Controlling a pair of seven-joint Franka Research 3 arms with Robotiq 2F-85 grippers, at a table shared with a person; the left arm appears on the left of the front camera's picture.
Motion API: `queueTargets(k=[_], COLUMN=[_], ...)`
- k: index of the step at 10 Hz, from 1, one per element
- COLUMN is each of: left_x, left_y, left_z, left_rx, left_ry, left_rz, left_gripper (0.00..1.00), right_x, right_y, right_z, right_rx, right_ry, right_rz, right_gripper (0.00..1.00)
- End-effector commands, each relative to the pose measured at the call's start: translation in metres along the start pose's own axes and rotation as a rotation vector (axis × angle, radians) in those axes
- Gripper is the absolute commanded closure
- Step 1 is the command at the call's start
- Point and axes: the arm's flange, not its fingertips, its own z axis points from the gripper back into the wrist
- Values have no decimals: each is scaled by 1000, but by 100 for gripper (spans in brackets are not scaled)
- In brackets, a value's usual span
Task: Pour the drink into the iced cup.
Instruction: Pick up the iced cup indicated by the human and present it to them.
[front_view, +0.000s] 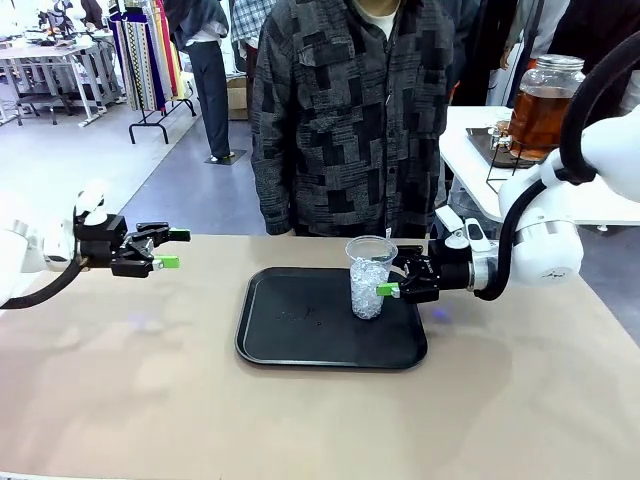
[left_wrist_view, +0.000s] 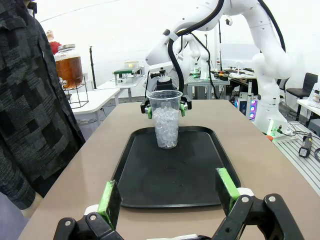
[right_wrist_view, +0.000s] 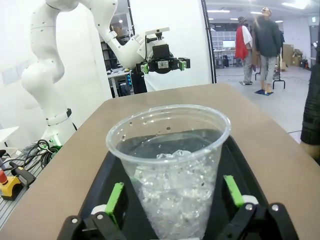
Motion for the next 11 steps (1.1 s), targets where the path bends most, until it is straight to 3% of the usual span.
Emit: queueTargets(k=[1,8,10,11], left_x=[2,2,2,2], left_y=[0,0,0,0], left_z=[0,0,0,0], left_rx=[1,1,1,1], left_ry=[2,2,2,2], left_rz=[7,7,7,7], left_gripper=[0,0,0,0], right_x=[2,2,3,3], right_y=[-7,-12,-11,-11], right_z=[-11,-25,-23,-22], right_rx=[-21,-24,-22,-15], right_ry=[11,6,-10,-11], right_rz=[-14,-33,-27,-47], right_gripper=[0,0,37,37])
